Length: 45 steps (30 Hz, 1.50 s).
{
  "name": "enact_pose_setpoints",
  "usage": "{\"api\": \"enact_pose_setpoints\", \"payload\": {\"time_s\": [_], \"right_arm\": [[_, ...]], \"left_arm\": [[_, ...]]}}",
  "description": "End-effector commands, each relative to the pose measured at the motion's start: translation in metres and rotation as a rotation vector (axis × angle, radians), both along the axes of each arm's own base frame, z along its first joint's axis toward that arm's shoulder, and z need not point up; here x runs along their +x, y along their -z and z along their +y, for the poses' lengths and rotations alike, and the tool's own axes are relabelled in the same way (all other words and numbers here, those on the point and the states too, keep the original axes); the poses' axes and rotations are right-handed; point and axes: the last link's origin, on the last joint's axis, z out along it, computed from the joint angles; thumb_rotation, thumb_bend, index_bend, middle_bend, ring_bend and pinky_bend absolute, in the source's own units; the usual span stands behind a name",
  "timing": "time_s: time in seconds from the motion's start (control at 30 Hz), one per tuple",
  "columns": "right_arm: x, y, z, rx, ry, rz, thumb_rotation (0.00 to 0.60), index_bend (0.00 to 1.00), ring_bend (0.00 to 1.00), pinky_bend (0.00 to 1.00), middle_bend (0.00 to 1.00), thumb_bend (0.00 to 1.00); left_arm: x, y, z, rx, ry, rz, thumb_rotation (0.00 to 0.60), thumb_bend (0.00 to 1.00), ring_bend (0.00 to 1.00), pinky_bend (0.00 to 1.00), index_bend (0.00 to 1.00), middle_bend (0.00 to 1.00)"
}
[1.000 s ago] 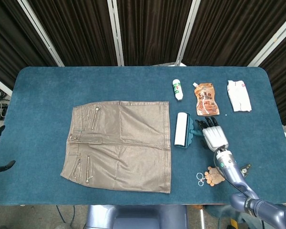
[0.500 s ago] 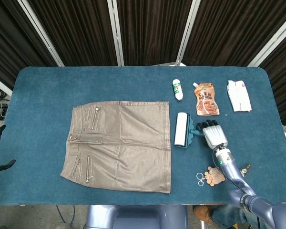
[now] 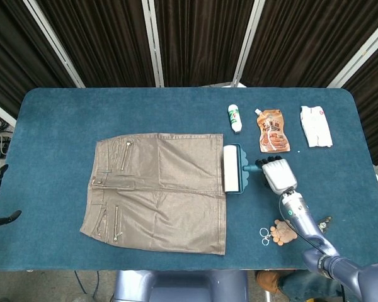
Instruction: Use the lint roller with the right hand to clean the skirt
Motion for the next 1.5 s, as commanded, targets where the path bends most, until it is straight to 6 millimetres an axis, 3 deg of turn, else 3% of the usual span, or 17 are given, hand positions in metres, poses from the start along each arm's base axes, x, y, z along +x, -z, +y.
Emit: {"api": "enact_pose_setpoints", "payload": {"time_s": [0.03,0.1,0.33,0.63,0.73,0.97,1.17,1.5], "right_arm": [[0.05,-0.014,0.0,0.023,-0.174,-0.018,0.6,0.39,0.35,0.38,0.48,0.72],[0.078,-0.016,0.005,0.052,-0.254,0.004,0.6,0.39,0.35,0.38,0.48,0.73],[0.141,-0.006,0.025,0.172,-0.403,0.068,0.6,0.39,0.35,0.39,0.48,0.77],[0.194,0.026,0.048,0.266,-0.528,0.141,0.6,0.4,0.35,0.4,0.48,0.83],[0.21,0.05,0.055,0.285,-0.558,0.165,0.6,0.4,0.35,0.4,0.48,0.84],[0.22,0.081,0.058,0.293,-0.577,0.235,0.6,0.4,0.35,0.4,0.48,0.85],[0.211,0.093,0.051,0.249,-0.601,0.356,0.6,0.4,0.35,0.4,0.48,0.85],[0.17,0.072,0.011,0.085,-0.587,0.586,0.6,0.41,0.36,0.41,0.48,0.89]], "left_arm": [[0.002,-0.001,-0.001,-0.003,0.009,-0.007,0.6,0.0,0.0,0.0,0.0,0.0],[0.003,-0.002,-0.002,-0.005,0.015,-0.01,0.6,0.0,0.0,0.0,0.0,0.0],[0.004,-0.002,-0.003,-0.009,0.023,-0.015,0.6,0.0,0.0,0.0,0.0,0.0],[0.002,-0.003,-0.003,-0.013,0.018,-0.022,0.6,0.0,0.0,0.0,0.0,0.0],[0.001,-0.005,-0.002,-0.011,0.016,-0.027,0.6,0.0,0.0,0.0,0.0,0.0],[-0.001,-0.007,-0.002,-0.009,0.015,-0.033,0.6,0.0,0.0,0.0,0.0,0.0],[-0.002,-0.007,-0.001,-0.014,0.01,-0.034,0.6,0.0,0.0,0.0,0.0,0.0],[-0.002,-0.005,0.0,-0.015,0.006,-0.036,0.6,0.0,0.0,0.0,0.0,0.0]]}}
